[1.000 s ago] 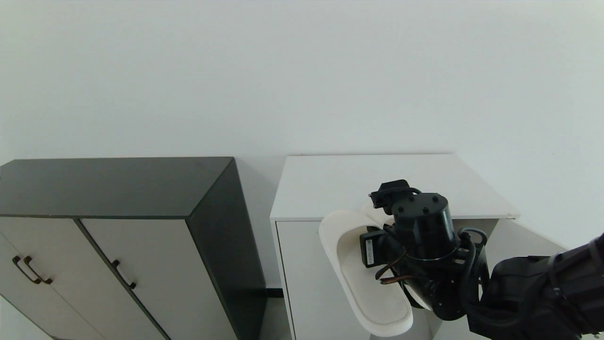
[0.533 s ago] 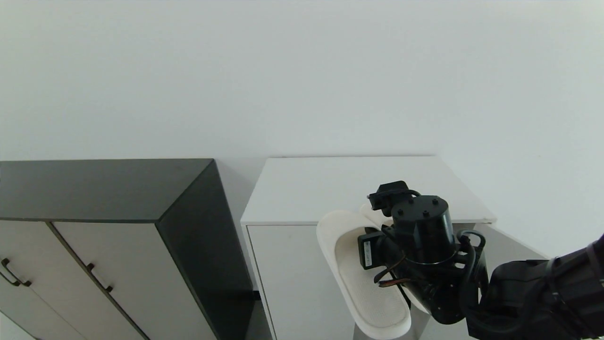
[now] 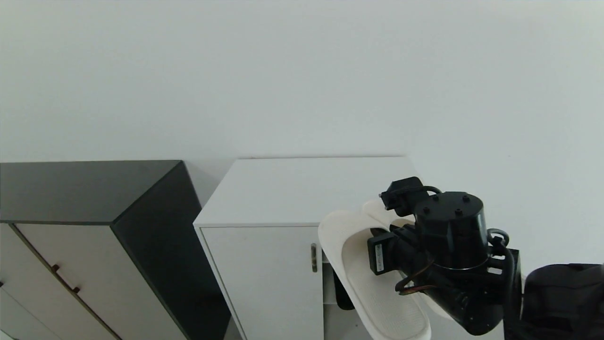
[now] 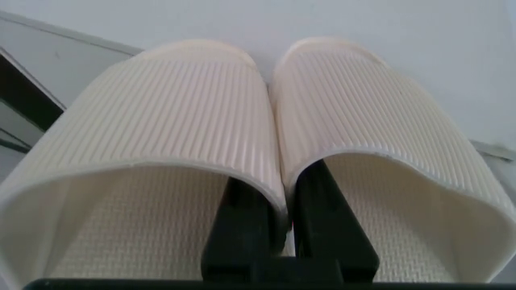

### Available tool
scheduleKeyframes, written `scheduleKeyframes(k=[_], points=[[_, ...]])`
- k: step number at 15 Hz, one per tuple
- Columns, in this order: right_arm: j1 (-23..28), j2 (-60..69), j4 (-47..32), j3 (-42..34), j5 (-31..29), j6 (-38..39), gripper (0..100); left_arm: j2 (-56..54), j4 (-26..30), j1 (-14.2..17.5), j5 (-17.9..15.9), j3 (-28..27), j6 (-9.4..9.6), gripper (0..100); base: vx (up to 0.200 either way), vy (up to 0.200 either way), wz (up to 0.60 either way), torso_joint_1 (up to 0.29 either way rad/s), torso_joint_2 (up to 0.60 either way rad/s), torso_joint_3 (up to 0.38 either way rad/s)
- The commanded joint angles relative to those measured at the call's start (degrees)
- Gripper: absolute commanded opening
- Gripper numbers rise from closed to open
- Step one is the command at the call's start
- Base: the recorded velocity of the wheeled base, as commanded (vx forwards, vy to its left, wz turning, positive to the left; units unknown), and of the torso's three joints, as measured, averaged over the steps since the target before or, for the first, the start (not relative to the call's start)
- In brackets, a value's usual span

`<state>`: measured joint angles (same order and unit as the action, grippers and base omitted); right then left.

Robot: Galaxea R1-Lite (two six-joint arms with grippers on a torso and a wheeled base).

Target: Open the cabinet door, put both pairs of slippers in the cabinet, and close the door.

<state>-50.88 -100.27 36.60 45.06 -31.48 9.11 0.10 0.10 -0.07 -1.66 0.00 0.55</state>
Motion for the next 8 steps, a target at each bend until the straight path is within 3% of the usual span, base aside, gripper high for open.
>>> scheduleKeyframes(k=[1, 6, 8], points=[[-1.76, 6.49, -3.29, -0.41, 0.45, -0.14, 0, 0.08, -0.10, -0.01, -0.01, 0.00, -0.02, 0, 0.000, 0.000, 0.00, 0.000, 0.00, 0.000], [-2.55, 12.03, -6.98, -5.07, 9.42, -0.32, 0, 0.08, -0.01, -0.01, -0.01, 0.00, -0.02, 0, 0.000, 0.000, 0.00, 0.000, 0.00, 0.000], [-2.55, 12.38, -7.06, -6.47, 9.94, -2.08, 0, 0.08, -0.10, -0.01, -0.01, 0.00, -0.02, 0, 0.000, 0.000, 0.00, 0.000, 0.00, 0.000]])
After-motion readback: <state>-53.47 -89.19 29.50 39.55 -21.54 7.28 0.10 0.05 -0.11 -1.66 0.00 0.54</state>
